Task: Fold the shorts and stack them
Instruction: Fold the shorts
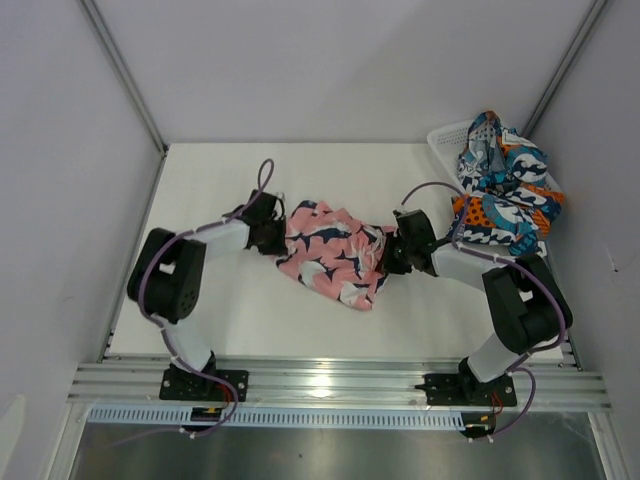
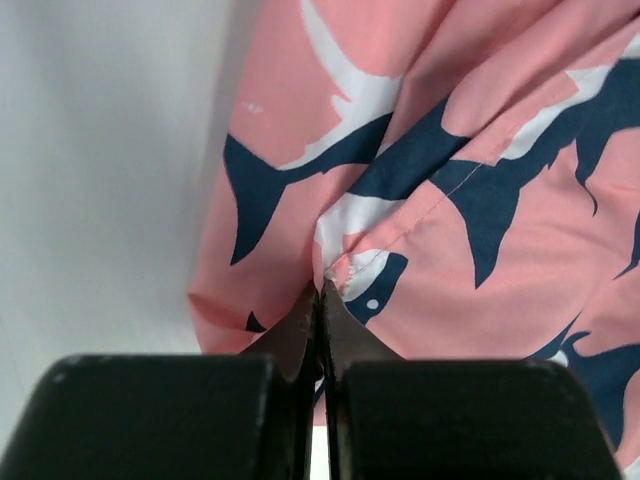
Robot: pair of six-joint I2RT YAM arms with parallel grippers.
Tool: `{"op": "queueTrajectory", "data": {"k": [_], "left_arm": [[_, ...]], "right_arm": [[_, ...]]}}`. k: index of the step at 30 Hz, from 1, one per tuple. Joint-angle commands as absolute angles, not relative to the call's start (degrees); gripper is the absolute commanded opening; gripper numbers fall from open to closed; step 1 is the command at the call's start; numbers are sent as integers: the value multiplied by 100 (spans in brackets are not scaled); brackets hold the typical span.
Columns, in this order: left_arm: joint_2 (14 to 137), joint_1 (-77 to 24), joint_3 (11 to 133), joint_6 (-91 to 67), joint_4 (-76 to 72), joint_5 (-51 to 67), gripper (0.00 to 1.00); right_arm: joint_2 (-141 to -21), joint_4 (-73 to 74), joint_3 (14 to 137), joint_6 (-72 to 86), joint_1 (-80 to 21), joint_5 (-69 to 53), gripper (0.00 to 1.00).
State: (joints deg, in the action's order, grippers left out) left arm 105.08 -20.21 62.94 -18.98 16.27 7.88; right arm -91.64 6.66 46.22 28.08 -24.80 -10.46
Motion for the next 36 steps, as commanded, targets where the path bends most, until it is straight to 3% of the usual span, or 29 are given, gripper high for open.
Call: {"op": "queueTrajectory", "data": {"k": [1,5,7,10,11,12,14,24,36], "left_arm": [[9336,-2337,4987,-2978,879,248,0],[8422,-2926,4246,-3602,932,-420,0],[7957,-3207,3966,-3787,1019,-553,2],[7577,-3261,3806,-4043,1212,-711,33],[7446,-3261,3806,-4043,1291,-790,60],[7410,-3252,3867,-4034,1492,-1009,66],[7304,-3199,4007,-3920,1634,-1098,78],[7259,-2531,4210,-3560,1460,-492,87],[8454,-2514,4711,-3419,1257,-492,95]], "right_arm": [[-9421,878,5175,2566,-2443,-1116,3],[-9843,923,5658,2505,-2435,-1221,15],[-10019,853,5783,2505,-2417,-1318,27],[-10107,678,5889,2584,-2373,-1581,42],[-10099,625,5889,2610,-2356,-1660,46],[-10090,537,5863,2636,-2355,-1687,55],[-10020,457,5827,2663,-2338,-1775,58],[-9817,70,5335,2698,-2057,-2215,69],[-9958,211,5203,2487,-2206,-1723,59]]}}
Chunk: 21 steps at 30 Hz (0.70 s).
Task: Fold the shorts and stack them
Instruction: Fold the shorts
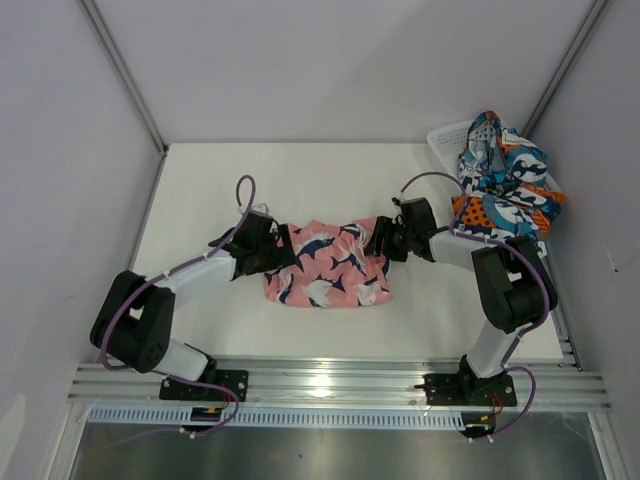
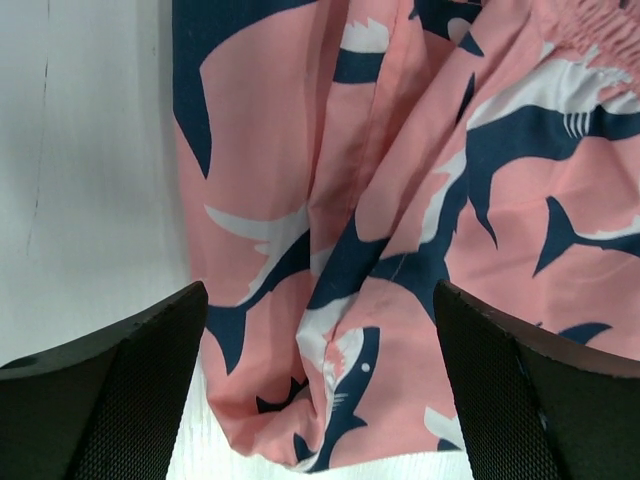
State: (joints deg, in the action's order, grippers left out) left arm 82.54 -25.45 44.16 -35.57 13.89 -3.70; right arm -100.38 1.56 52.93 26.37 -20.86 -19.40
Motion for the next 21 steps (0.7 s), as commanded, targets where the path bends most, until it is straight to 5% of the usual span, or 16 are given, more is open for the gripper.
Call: {"op": "queueTrajectory", "data": {"k": [1,9,13,14,16,21], "left_arm": [[8533,-2505,4737,-3436,1248,-510,95],[9060,-2514,4895,-3375,1055,-501,91],[9167,-2514,4878,-3375,958,-387,56],[9132,-2514,4852,-3384,923,-378,39],[9053,-2522,4808,-3375,861,-369,22],[9018,-2522,4790,-3243,835,-290,0]], "right_arm": [[-9958,220,5221,2461,-2232,-1679,59],[-10002,273,5238,2417,-2417,-1494,54],[-10037,272,5247,2426,-2417,-1485,41],[-10046,264,5247,2417,-2417,-1477,38],[-10046,272,5247,2426,-2417,-1459,22],[-10151,281,5300,2434,-2417,-1477,6]]}}
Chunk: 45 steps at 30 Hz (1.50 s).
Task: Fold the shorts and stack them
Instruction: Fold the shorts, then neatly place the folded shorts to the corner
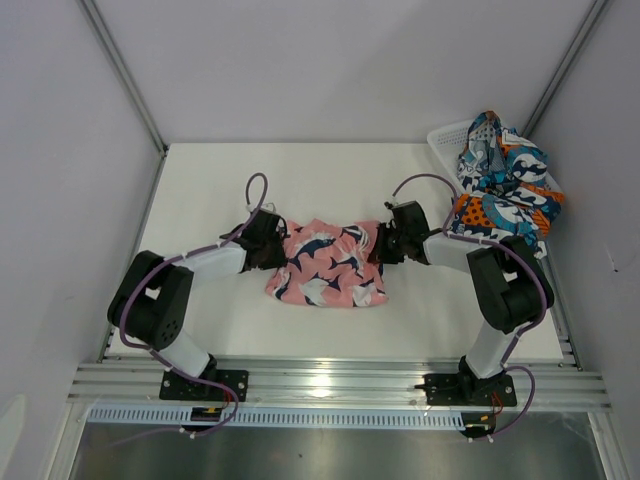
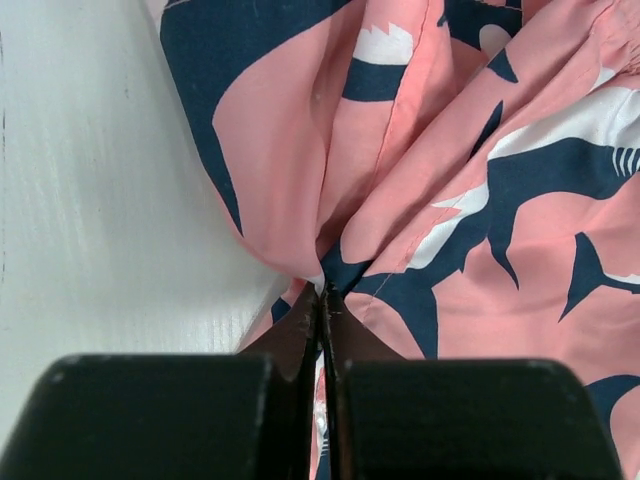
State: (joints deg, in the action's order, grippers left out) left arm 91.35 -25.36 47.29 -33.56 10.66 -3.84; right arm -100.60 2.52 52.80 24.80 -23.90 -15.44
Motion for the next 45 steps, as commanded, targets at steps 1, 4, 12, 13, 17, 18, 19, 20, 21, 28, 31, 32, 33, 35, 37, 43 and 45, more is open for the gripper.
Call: {"op": "queueTrajectory", "data": {"k": [1,4,12,13,17,18,19,20,21,28,31,32,33,35,37,43,45], "left_arm": [[9018,-2522,4790,-3234,835,-299,0],[8912,-2514,4685,-3234,905,-386,0],[8333,-2092,4255,-3059,1055,-475,0],[8280,-2031,4219,-3041,1055,-475,0],[8113,-1758,4000,-2945,1028,-387,0],[8104,-1740,3973,-2927,1011,-369,0],[8104,-1714,3912,-2918,1002,-360,0],[8121,-1705,3894,-2909,967,-326,0],[8138,-1705,3885,-2909,941,-273,0],[7973,-1705,3736,-3023,695,-44,71],[7761,-1661,3762,-2980,659,167,80],[7726,-1644,3770,-2945,668,210,80],[7726,-1626,3823,-2936,668,220,82],[7752,-1574,3832,-2901,616,263,83],[7866,-1547,3806,-2900,423,448,84],[8384,-1529,3814,-3023,97,721,92],[8472,-1494,3753,-3032,-200,1000,93]], "right_arm": [[-10169,299,5317,2435,-2408,-1459,5],[-10160,369,5370,2443,-2399,-1389,2],[-10046,422,5361,2443,-2356,-1292,0],[-10046,422,5361,2443,-2355,-1292,0],[-10037,422,5344,2461,-2347,-1283,0],[-10028,422,5344,2470,-2355,-1283,0],[-10028,413,5344,2470,-2347,-1275,0],[-10020,404,5335,2487,-2355,-1283,0],[-10002,396,5335,2487,-2364,-1318,0],[-9941,282,5291,2549,-2400,-1599,25],[-9862,115,5142,2654,-2312,-1898,34],[-9844,-155,5089,2689,-2251,-2020,38],[-9835,-297,4941,2811,-2207,-2300,41],[-9861,-597,4826,2909,-2136,-2478,45],[-9914,-598,4825,2892,-2127,-2505,45],[-9905,-536,4860,2857,-2153,-2461,44],[-9896,-493,4878,2830,-2171,-2435,43]]}}
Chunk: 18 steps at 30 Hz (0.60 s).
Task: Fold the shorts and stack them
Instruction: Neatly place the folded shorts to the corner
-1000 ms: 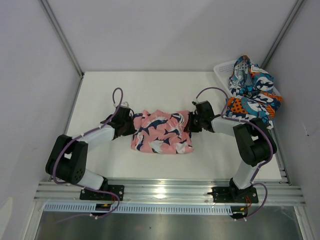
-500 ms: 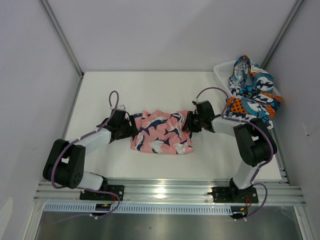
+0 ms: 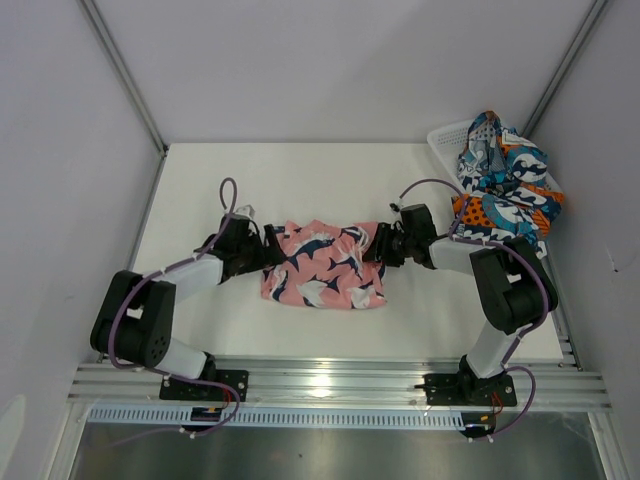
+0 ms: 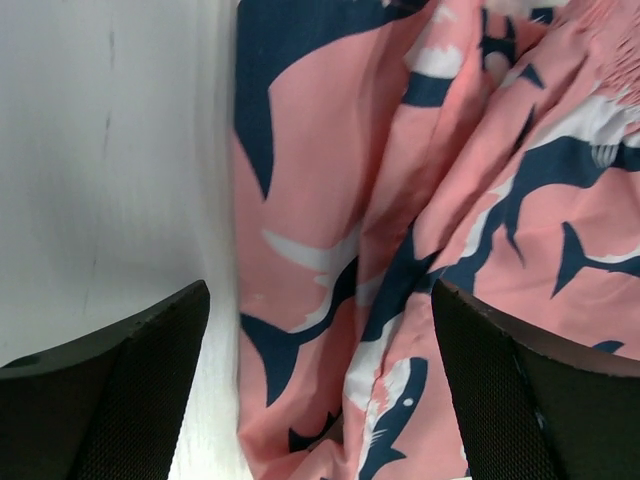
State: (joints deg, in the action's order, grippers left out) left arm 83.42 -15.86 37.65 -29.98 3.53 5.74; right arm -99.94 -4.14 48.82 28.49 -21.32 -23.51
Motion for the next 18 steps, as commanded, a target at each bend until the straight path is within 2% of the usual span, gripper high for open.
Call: {"op": "queueTrajectory", "data": {"k": [1,10,13,16,17,18], "left_arm": [[8490,-1494,3666,-3050,-324,1080,93],[8841,-1520,3709,-2900,-624,1485,94],[8982,-1556,3770,-2848,-528,1485,91],[9044,-1573,3779,-2830,-519,1468,76],[9044,-1582,3771,-2821,-527,1459,60],[9027,-1591,3779,-2813,-527,1459,51]], "right_arm": [[-9896,-483,4895,2813,-2171,-2426,43],[-10019,-536,4922,2830,-2180,-2487,41],[-10028,-527,4931,2830,-2215,-2461,40],[-10020,-457,4966,2795,-2259,-2391,39],[-10020,-431,4983,2786,-2302,-2321,39],[-10011,-387,4983,2751,-2320,-2277,38]]}}
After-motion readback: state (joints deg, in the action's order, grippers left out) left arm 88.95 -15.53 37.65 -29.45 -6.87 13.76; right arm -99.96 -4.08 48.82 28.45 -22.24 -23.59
